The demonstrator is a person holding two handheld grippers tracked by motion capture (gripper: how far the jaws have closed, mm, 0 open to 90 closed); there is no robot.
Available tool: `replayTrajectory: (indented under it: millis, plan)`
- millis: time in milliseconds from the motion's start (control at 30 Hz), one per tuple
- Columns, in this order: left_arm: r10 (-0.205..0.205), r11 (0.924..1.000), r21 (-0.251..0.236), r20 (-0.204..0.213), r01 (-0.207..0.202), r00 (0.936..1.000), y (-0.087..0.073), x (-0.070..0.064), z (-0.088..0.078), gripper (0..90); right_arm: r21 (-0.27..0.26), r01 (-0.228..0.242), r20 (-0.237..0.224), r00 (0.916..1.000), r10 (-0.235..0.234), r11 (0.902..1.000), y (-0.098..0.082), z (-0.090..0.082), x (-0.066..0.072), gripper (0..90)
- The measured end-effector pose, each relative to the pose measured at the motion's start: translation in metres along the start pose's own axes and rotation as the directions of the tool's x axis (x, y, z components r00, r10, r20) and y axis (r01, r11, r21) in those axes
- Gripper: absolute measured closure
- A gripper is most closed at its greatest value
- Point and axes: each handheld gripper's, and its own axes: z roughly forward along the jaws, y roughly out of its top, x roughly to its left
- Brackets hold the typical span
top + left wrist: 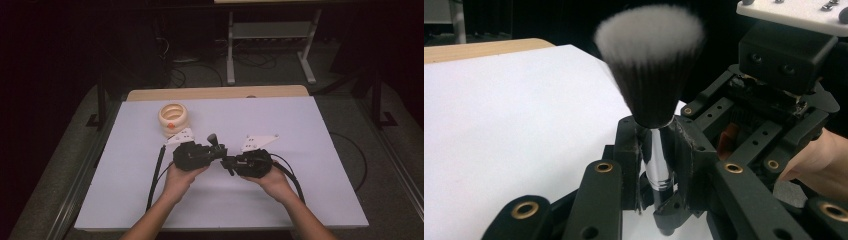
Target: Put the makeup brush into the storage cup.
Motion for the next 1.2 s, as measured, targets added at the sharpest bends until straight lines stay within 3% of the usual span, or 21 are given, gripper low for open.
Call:
replayTrajectory:
  millis: [367, 867, 1200]
  plan:
    - [0.002, 1.0, 0.008, 0.016, -0.002, 0.9999, 0.0006, -0.0013, 0.0013, 77.1, 0.004, -0.005, 0.001, 1.0, 0.005, 1.0, -0.0008, 0.0049, 0.0026, 78.3]
    - [0.01, 0.9995, 0.03, 0.006, -0.01, 0.9999, 0.0009, -0.0028, 0.0005, 77.8, 0.008, 0.006, -0.001, 1.0, -0.006, 0.9999, -0.0015, 0.0072, 0.0032, 77.2]
    - [0.027, 0.999, 0.037, -0.021, -0.026, 0.9994, 0.0024, -0.0009, -0.0043, 77.9, 0.004, -0.027, 0.01, 0.9996, 0.027, 0.9996, -0.0016, 0.0049, -0.0016, 35.3]
